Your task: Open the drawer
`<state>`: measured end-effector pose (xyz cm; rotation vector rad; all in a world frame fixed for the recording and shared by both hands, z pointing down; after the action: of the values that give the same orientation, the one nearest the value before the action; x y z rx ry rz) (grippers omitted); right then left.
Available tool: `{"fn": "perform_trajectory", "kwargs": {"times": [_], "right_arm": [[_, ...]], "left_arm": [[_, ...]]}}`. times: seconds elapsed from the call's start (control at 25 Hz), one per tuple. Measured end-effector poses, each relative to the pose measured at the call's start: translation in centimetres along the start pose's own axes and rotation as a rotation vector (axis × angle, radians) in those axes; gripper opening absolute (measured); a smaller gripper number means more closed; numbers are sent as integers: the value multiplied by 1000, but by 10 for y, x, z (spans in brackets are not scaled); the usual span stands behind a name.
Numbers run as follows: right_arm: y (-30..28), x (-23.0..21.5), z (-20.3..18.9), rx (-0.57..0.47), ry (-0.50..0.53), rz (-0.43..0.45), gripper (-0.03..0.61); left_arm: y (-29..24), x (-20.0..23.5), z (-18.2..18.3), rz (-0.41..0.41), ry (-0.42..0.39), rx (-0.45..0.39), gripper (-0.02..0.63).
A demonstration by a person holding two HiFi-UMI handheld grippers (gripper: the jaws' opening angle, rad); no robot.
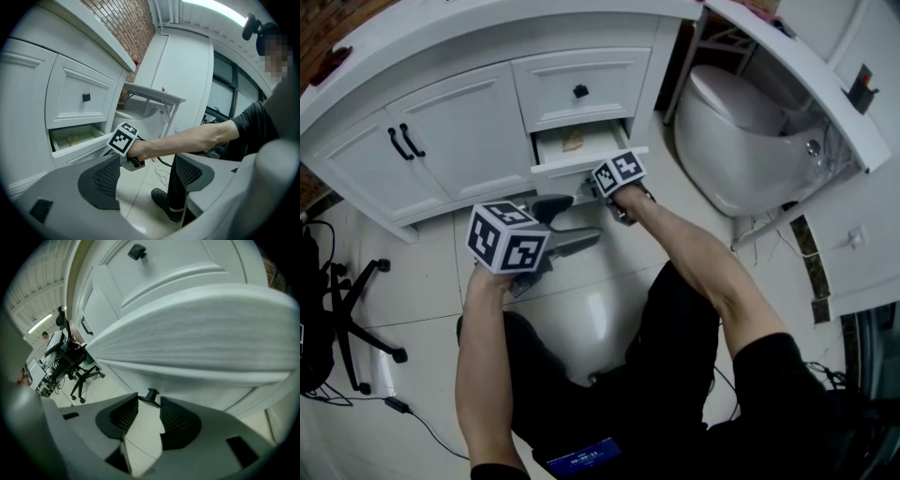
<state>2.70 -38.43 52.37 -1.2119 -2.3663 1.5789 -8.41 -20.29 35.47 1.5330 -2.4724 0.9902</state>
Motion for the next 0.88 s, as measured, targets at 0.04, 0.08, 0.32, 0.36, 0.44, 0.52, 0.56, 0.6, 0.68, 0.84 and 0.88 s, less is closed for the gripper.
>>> {"fn": "perform_trajectory", "kwargs": {"times": [0.04, 0.08, 0.32, 0.36, 0.44, 0.52, 0.56, 0.6, 0.68, 0.84, 0.88], "right_arm": [[0, 0, -1, 1, 1, 1, 167], [1, 0, -1, 2, 2, 1, 167], [2, 4, -5, 12, 7, 1, 167], [2, 4, -5, 13, 9, 1, 167], [3, 5, -7, 18, 11, 1, 167], [3, 6, -9, 22, 11, 3, 167], [3, 6, -10, 23, 10, 2, 167], [4, 6, -10, 24, 10, 1, 167], [5, 7, -10, 25, 12, -2, 167], [5, 9, -14, 27, 15, 2, 166], [5, 9, -15, 28, 15, 4, 167]], "left_arm": [[0, 0, 0, 0, 1, -1, 374], [0, -1, 0, 0, 1, -1, 374], [0, -4, 0, -3, -4, -2, 374], [0, -5, 0, -4, -5, -2, 374], [0, -6, -1, -5, -7, 0, 374], [0, -8, -1, -7, -6, 0, 374], [-1, -8, -1, -9, -7, 1, 374], [-1, -9, -1, -11, -8, 1, 374], [-1, -10, -1, -11, -12, 2, 374], [0, -13, -1, -12, -9, -4, 374], [0, -13, -1, -12, -10, -4, 374]]}}
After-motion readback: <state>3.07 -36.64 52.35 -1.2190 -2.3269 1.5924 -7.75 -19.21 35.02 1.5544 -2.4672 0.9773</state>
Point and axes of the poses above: the fingertips, and each gripper's own axes: y backward along the fingers, x to its left, z out of its top, the point moved 8 cm from there along y, backward along the fingers, and after that the axes turned 5 degrees about x, right-handed, at the moved point
